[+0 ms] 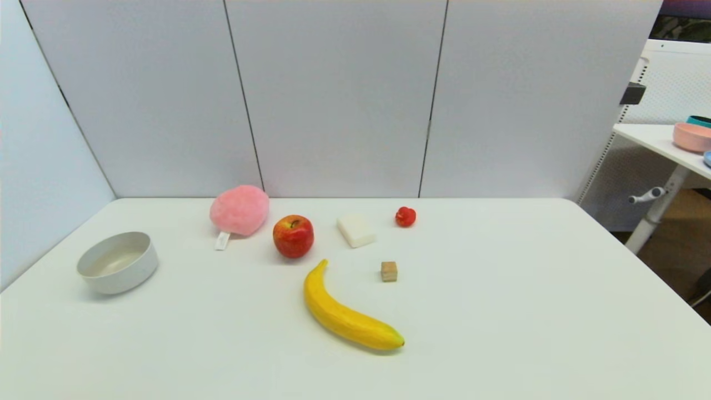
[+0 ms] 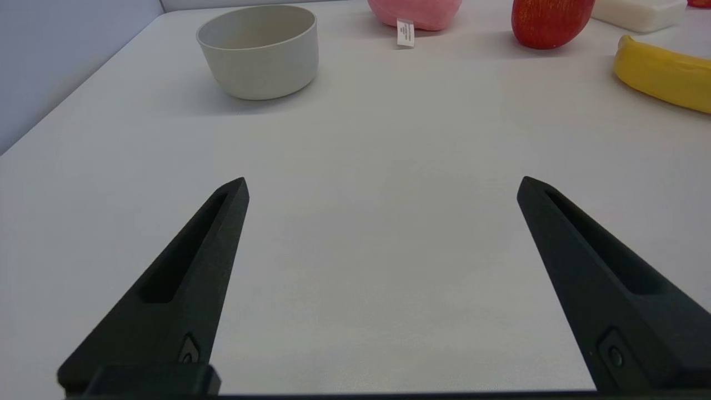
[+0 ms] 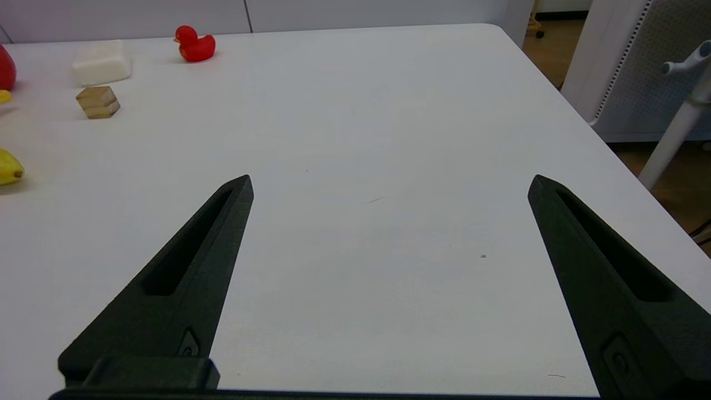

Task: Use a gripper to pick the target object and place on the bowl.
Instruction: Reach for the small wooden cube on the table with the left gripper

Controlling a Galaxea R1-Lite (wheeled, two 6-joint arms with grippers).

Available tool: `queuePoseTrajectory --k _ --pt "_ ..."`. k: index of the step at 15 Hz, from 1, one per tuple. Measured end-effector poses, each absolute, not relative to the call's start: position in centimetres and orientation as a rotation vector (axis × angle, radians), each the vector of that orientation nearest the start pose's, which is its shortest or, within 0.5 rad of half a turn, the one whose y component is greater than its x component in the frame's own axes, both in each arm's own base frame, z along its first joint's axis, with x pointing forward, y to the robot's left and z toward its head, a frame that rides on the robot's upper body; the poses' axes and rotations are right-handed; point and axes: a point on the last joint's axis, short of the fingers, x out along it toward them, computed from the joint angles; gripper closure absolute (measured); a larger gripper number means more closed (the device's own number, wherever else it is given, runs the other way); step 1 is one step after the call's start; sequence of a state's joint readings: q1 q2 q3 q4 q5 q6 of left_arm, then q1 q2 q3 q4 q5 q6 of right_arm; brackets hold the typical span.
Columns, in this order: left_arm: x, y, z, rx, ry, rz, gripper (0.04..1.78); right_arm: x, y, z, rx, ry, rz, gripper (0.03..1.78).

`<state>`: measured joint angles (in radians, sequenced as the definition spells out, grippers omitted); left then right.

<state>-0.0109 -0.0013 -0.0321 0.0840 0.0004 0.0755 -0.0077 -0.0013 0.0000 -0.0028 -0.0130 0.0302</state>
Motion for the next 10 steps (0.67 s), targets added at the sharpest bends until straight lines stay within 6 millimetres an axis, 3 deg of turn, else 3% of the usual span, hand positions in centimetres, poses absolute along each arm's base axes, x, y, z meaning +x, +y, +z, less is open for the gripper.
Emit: queuePoseTrajectory --k 10 --pt "-2.55 0.03 7.57 0.077 0.05 -0.014 0.11 -2.29 -0.01 7.58 0.031 -0.005 -0.021 0.1"
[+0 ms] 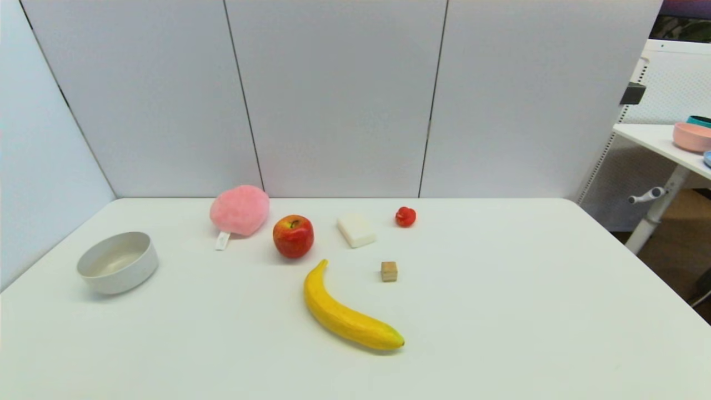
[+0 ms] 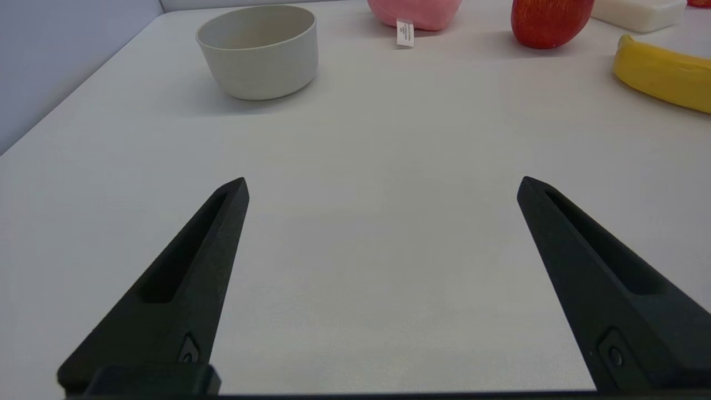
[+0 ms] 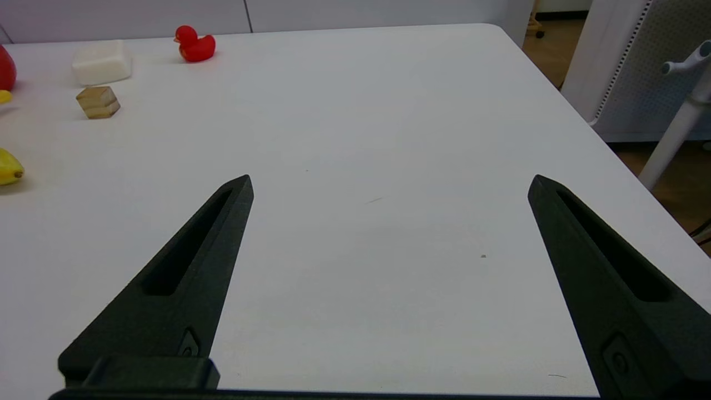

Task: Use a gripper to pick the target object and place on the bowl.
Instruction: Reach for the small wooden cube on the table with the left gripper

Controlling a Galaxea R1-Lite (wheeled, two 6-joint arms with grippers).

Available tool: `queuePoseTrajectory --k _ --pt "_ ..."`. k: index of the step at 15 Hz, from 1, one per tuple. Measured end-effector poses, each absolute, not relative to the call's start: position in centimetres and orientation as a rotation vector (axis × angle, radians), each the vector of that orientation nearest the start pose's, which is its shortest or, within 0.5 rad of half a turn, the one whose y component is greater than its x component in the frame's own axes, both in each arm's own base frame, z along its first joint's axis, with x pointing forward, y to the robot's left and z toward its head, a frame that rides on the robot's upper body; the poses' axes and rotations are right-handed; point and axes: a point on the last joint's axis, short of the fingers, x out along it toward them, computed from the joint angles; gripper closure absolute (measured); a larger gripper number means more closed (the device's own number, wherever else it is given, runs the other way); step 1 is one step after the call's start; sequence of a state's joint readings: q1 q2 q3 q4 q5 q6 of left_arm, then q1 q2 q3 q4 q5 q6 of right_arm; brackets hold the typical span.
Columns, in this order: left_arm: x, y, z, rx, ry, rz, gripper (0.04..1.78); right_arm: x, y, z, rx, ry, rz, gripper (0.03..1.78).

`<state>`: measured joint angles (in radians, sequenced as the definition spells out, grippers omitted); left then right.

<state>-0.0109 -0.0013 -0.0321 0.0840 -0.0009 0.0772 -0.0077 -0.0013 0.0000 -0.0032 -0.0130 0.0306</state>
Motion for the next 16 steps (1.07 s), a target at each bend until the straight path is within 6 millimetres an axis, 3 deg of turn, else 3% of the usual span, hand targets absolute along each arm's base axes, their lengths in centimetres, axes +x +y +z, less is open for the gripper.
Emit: queuePoseTrajectory --k 11,14,16 --pt "-2.5 0.0 8.2 0.059 0.052 -0.009 0.11 -2.3 0.0 7.6 0.031 -0.004 -0.021 0.1" --pt "-2.4 0.0 11.3 0.048 0.046 -0.008 0.11 -2.3 0.0 7.6 0.031 -0.004 -0.021 0.1" --pt "-1.9 0.0 14.7 0.034 0.037 -0.009 0.11 -2.3 0.0 7.6 0.031 -0.004 -0.021 0.1"
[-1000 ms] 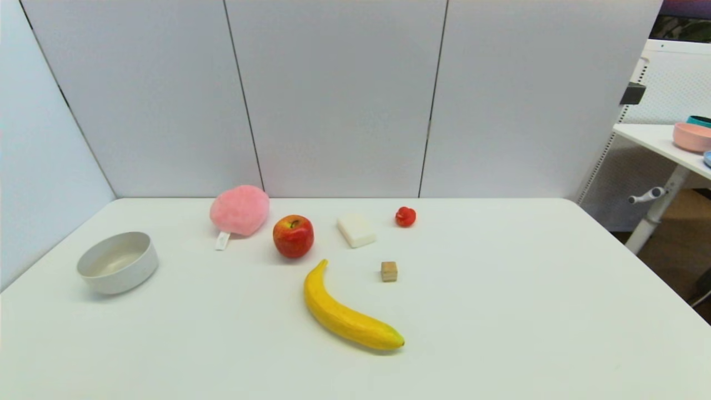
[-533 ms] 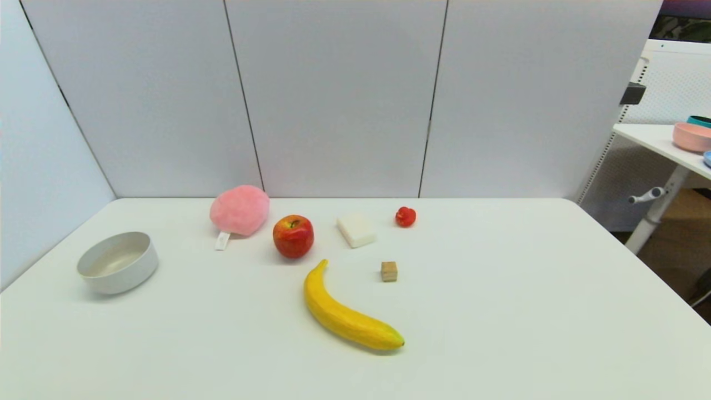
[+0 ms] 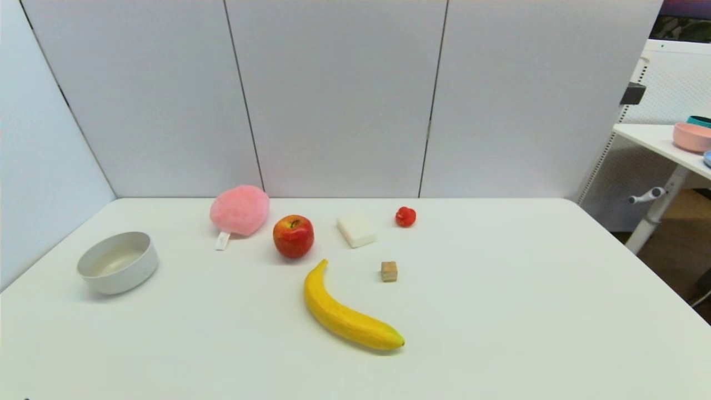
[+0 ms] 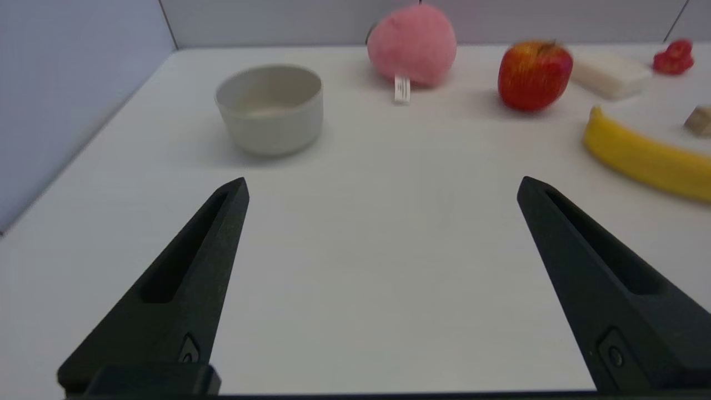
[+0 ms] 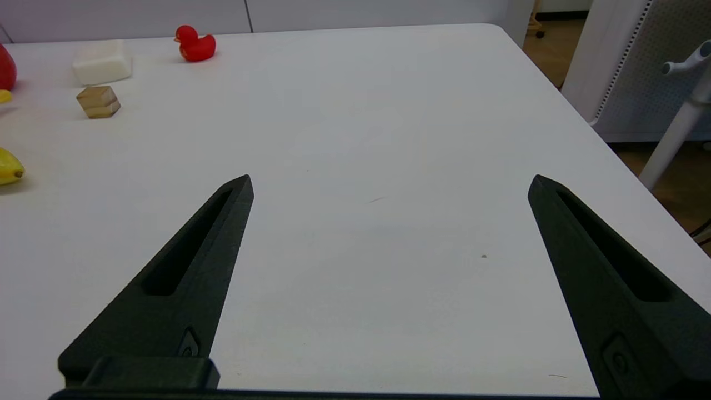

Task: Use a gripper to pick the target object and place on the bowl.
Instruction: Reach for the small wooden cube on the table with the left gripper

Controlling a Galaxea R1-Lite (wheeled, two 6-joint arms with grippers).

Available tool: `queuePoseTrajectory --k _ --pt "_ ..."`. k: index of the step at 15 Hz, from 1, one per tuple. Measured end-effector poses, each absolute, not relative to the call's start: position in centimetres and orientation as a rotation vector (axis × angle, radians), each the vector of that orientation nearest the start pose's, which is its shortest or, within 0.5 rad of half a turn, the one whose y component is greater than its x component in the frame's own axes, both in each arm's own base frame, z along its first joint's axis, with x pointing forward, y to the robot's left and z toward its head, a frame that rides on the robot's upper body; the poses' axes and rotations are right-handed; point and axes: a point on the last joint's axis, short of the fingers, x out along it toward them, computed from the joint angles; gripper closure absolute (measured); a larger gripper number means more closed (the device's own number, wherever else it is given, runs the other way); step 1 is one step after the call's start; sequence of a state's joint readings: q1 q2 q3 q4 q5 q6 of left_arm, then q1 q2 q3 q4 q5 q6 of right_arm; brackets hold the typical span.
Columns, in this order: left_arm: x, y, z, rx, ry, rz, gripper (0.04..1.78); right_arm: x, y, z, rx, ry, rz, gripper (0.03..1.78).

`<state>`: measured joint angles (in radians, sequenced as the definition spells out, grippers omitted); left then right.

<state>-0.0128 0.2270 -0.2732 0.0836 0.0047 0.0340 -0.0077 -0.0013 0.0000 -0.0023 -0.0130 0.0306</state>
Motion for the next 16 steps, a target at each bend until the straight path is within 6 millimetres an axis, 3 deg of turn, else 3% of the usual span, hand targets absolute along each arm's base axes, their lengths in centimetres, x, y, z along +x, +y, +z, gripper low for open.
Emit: queuePoseTrajectory --k 4,8,12,16 --pt "0.6 0.0 23.3 0.02 -0.005 -0.02 0.11 -2.3 0.0 7.6 0.03 -0.004 -0.021 0.1" --pt "5.1 -0.2 30.6 0.059 -0.032 -0.031 0.11 -2.3 0.0 7.6 0.031 -0.004 -0.021 0.1" --pt "10.7 -0.7 35.1 0.146 -0.041 -0.102 0.11 -2.3 0.0 7.6 0.031 -0.004 -0.021 0.1" --pt "15.9 -3.2 38.0 0.181 -0.065 -0.281 0.11 -2.3 0.0 7.6 0.031 -0.004 -0.021 0.1"
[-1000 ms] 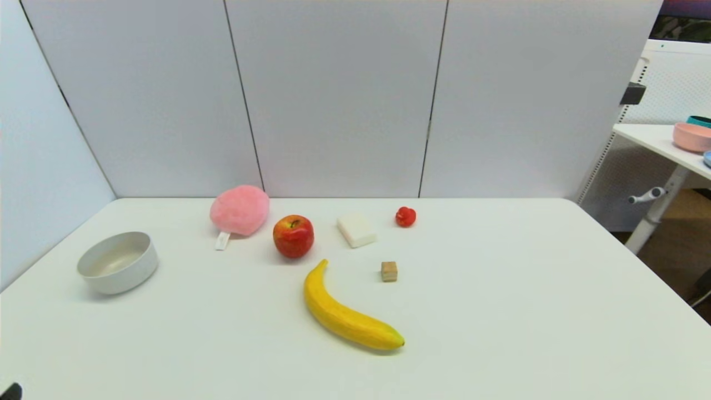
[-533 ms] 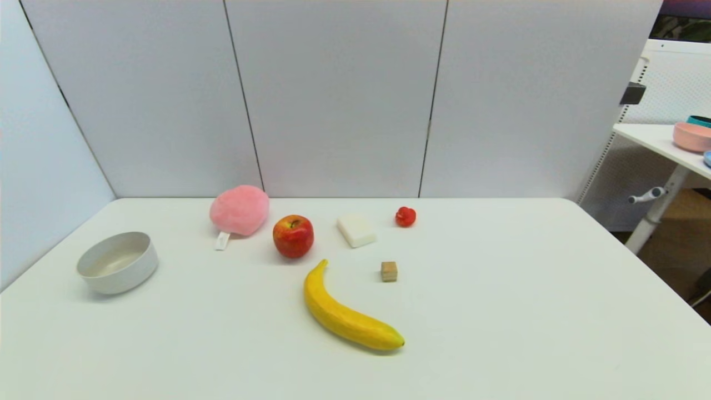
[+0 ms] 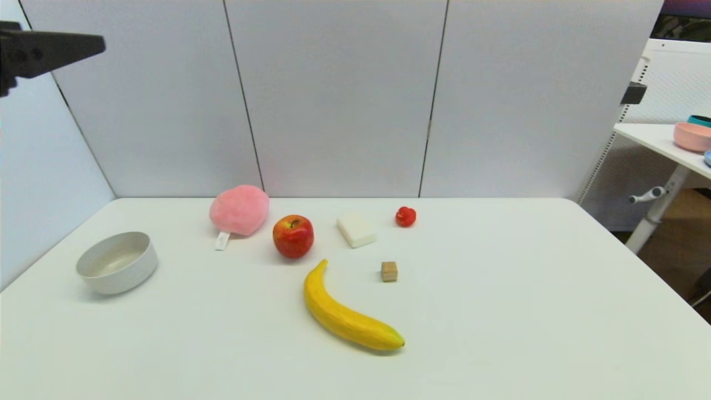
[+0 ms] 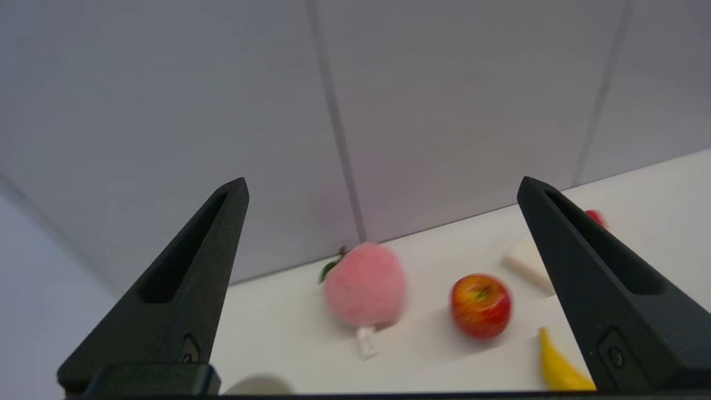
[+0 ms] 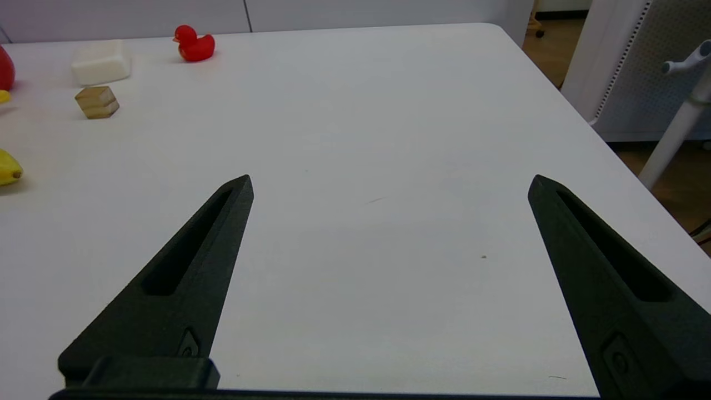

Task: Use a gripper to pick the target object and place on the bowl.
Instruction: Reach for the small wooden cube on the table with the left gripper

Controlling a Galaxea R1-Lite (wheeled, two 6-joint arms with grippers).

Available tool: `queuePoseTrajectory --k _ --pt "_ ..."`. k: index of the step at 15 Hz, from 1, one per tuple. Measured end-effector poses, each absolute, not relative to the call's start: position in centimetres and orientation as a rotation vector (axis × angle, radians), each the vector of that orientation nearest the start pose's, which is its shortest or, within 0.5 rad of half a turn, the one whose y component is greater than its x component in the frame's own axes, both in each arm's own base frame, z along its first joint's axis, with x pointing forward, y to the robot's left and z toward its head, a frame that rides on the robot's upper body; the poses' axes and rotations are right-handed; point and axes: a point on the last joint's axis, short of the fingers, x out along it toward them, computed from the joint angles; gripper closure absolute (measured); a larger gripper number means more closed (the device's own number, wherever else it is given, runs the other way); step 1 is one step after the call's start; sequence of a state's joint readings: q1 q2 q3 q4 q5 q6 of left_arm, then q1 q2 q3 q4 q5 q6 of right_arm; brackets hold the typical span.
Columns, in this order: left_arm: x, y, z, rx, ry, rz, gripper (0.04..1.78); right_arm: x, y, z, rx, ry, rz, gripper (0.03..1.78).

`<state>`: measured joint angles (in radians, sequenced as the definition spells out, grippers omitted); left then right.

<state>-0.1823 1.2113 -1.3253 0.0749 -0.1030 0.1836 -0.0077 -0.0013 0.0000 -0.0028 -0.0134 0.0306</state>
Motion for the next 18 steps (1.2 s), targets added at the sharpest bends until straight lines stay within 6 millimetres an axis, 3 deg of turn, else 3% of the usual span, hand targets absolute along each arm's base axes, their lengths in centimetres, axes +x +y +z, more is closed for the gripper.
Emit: queuePoseTrajectory --k 4,7,14,18 --pt "19.8 -7.5 38.6 0.172 -0.052 -0.455 0.11 -2.3 0.0 7.6 0.031 -0.004 -0.021 0.1" --pt "22.3 -12.1 37.5 0.181 -0.006 -0.597 0.11 -2.3 0.0 7.6 0.03 -0.004 -0.021 0.1" --pt "27.4 -23.3 30.1 0.251 0.201 -0.82 0.11 -2.3 0.0 7.6 0.031 -0.004 -0.021 0.1" --pt "29.2 -27.9 25.4 0.304 0.321 -0.88 0.11 -2.3 0.0 7.6 0.03 -0.004 -0.021 0.1"
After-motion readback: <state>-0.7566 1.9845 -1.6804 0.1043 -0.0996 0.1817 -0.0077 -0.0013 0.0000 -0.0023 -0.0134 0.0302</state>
